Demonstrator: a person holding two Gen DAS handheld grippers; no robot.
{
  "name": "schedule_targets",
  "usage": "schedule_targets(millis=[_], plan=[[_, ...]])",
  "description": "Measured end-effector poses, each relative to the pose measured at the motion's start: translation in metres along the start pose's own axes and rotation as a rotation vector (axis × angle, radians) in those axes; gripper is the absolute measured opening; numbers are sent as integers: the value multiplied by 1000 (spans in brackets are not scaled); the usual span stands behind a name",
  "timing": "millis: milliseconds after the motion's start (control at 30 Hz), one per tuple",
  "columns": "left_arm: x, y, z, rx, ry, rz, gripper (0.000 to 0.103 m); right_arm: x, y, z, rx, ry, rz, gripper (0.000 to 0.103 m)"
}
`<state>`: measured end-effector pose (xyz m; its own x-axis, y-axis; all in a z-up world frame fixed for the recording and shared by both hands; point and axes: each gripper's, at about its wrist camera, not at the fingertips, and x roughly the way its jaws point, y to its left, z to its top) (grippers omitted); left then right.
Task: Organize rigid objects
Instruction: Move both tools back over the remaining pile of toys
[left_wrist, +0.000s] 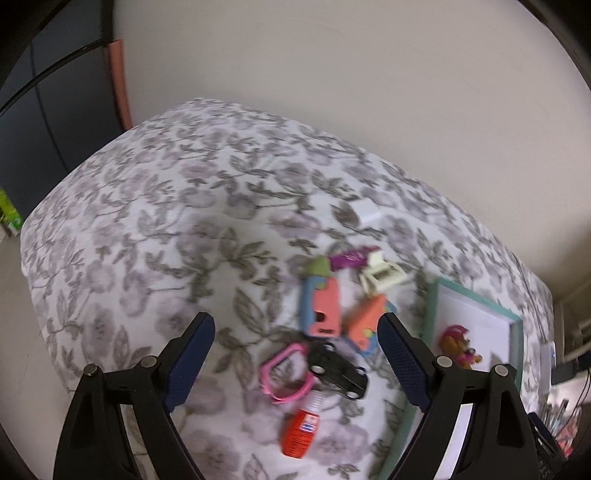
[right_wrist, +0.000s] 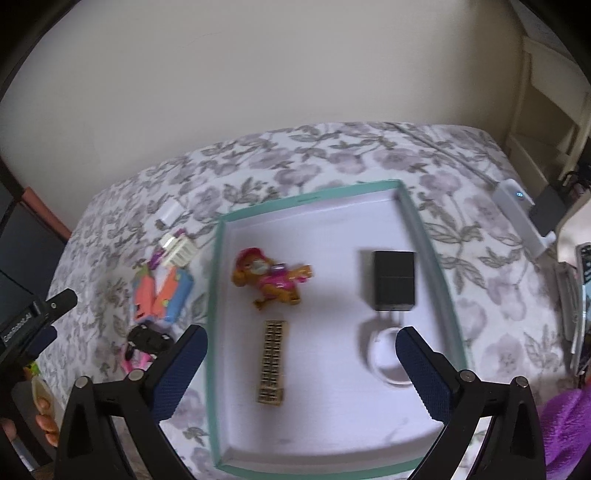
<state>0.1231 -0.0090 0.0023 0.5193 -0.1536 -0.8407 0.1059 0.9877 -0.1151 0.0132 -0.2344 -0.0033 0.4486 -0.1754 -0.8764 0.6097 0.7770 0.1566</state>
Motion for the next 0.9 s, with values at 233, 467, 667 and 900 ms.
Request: schedule_targets(millis=[233, 467, 667, 900], plan=[[2, 24, 0, -65, 0, 6, 90, 10, 37, -4, -56, 24, 45, 103], [8, 34, -6, -81, 30, -7, 91, 19, 68, -9, -93, 41, 82, 103], [15, 44, -11, -122, 60, -10, 91, 26, 87, -13, -128, 54, 114, 103], [30, 51, -18, -133, 138, -1, 91, 37, 101, -20, -176, 86, 130, 103]])
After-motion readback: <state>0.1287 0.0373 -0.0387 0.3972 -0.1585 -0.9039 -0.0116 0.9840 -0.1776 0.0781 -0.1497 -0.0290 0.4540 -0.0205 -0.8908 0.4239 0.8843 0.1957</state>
